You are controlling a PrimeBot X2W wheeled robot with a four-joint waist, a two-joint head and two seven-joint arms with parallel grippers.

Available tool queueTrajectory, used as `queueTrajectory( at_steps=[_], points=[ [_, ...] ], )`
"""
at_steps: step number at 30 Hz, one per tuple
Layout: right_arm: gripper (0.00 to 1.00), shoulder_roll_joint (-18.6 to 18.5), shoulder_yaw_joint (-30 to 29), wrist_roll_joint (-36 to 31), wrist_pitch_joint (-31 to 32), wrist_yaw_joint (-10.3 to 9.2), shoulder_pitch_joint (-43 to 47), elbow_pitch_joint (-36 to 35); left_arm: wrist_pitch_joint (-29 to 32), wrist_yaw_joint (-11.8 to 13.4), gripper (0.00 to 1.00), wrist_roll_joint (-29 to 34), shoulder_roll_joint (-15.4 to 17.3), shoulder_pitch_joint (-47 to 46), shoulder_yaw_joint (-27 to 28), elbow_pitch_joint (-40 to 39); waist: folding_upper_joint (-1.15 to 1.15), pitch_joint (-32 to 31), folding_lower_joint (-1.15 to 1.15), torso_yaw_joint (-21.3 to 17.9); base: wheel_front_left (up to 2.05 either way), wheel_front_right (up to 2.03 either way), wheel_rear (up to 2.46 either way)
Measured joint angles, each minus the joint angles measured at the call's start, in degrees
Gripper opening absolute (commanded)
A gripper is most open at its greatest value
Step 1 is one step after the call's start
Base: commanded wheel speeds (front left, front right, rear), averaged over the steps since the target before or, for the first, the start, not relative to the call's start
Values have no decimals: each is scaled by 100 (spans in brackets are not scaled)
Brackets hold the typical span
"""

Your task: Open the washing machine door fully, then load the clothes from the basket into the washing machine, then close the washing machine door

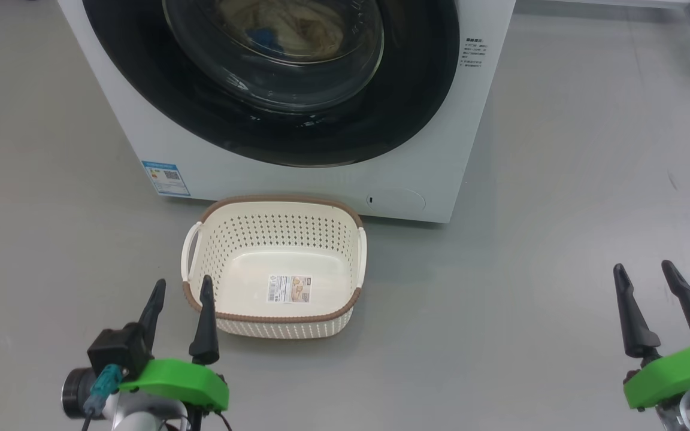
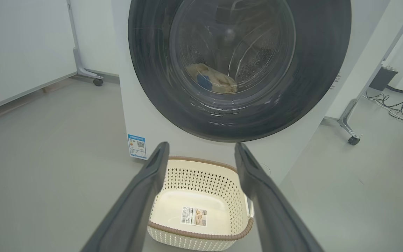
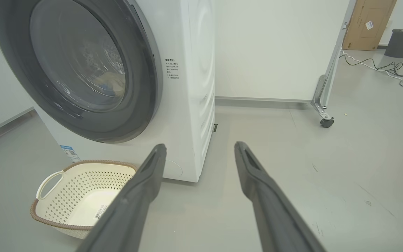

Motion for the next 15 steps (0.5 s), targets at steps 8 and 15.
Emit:
queueTrajectory(
  at_steps=[8, 15],
  points=[
    [100, 0, 0, 0, 8, 0, 3, 0, -1, 49, 100, -1, 9, 0, -27, 0, 0, -34, 0, -7, 0, 0, 0],
    [0, 9, 15, -1, 43, 1, 4, 82, 1, 48, 0, 0, 1, 7, -130, 74, 0, -13, 0, 5, 0, 0, 0]
  ],
)
